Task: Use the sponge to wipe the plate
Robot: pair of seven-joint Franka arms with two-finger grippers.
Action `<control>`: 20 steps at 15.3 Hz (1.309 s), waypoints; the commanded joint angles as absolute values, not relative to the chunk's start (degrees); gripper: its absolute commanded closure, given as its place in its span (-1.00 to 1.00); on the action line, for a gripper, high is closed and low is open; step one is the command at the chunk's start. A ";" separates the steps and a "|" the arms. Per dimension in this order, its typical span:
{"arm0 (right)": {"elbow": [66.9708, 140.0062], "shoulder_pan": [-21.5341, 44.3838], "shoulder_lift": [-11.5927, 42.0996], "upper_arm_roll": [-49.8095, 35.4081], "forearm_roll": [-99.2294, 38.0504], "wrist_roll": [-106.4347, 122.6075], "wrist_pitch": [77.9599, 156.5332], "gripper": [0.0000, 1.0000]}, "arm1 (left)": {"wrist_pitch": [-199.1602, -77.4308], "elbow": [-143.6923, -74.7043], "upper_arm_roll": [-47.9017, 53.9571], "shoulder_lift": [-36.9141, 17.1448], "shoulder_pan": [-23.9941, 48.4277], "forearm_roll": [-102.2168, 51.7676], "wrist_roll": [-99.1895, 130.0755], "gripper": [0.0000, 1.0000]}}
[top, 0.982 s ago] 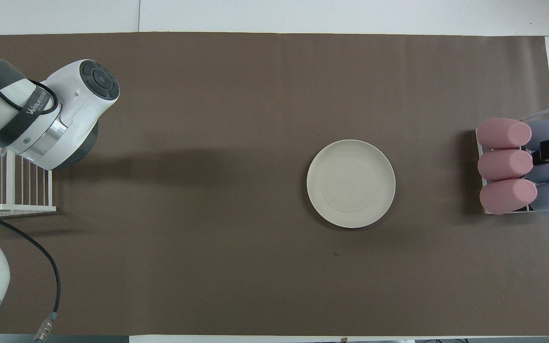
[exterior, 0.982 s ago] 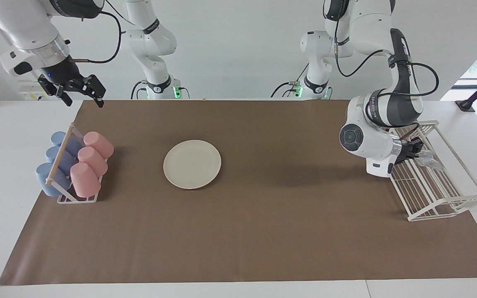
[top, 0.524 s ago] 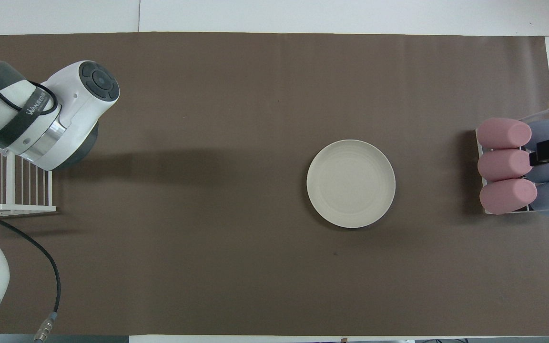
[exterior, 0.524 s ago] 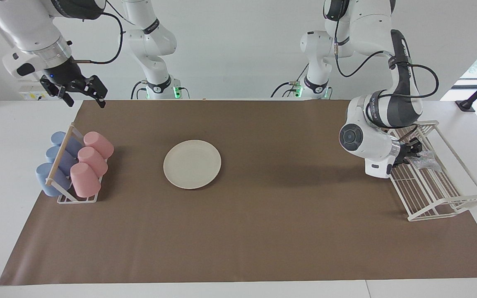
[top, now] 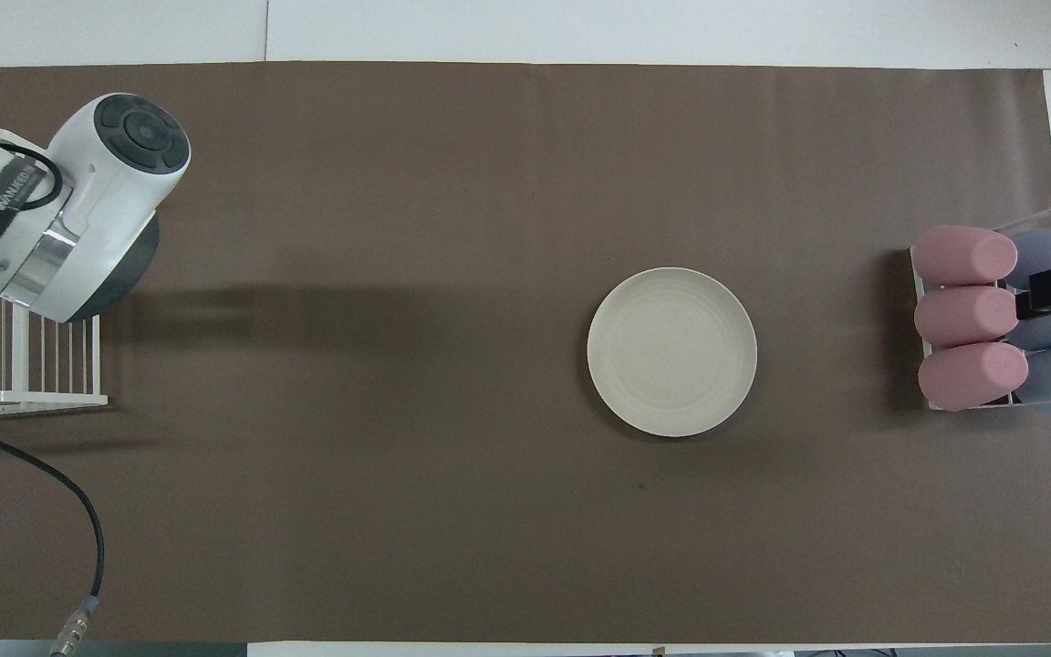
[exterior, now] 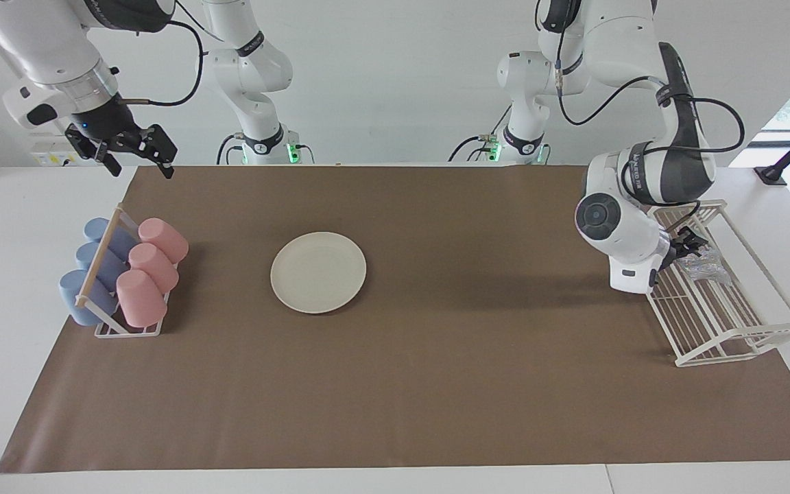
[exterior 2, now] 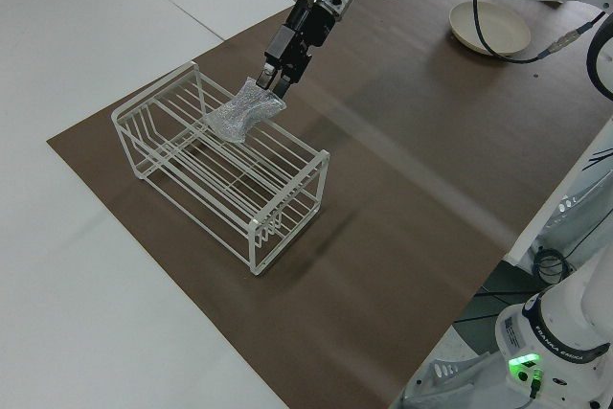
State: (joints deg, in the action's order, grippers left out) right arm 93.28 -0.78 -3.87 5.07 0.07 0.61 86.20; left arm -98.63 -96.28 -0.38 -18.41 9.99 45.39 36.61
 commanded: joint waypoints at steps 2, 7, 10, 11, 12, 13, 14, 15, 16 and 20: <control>94.57 -1.67 -5.01 4.57 0.53 1.67 86.66 -1.00 | -100.37 -91.95 -0.26 -14.77 6.69 30.20 33.50 -1.00; 94.66 -1.76 -5.18 4.57 0.53 1.32 86.22 -1.00 | -96.08 -89.74 -0.35 -8.28 6.50 15.93 32.09 -1.00; 94.66 -1.58 -5.19 4.57 0.53 1.41 86.13 -1.00 | -91.34 -89.56 -0.53 -3.62 5.80 6.71 24.81 -1.00; 94.66 -1.32 -5.19 4.57 0.53 1.41 86.13 -1.00 | -88.88 -89.65 -0.53 -2.12 5.80 5.11 21.91 -1.00; 94.66 -1.14 -5.19 4.57 0.53 1.32 86.13 -1.00 | -86.42 -89.65 -0.61 -1.07 5.80 3.71 18.32 -1.00; 94.66 -1.06 -5.19 4.57 0.53 1.32 86.13 -1.00 | -84.31 -89.74 -0.88 -0.10 5.80 2.47 14.54 -1.00; 94.66 -1.05 -5.19 4.57 0.53 1.32 86.13 -1.00 | -82.55 -90.08 -1.14 1.04 5.37 1.07 11.37 -1.00; 94.66 -1.14 -5.19 4.57 0.53 1.32 86.13 -1.00 | -80.96 -90.35 -1.23 1.66 3.88 -1.29 8.29 -1.00; 94.66 -1.14 -5.19 4.57 0.53 1.32 86.13 -1.00 | -80.25 -91.22 -1.14 2.54 3.35 -2.71 6.26 -1.00; 94.66 -1.05 -5.19 4.57 0.53 1.32 86.13 -1.00 | -85.93 -96.58 -0.44 5.45 2.99 -3.25 5.71 -1.00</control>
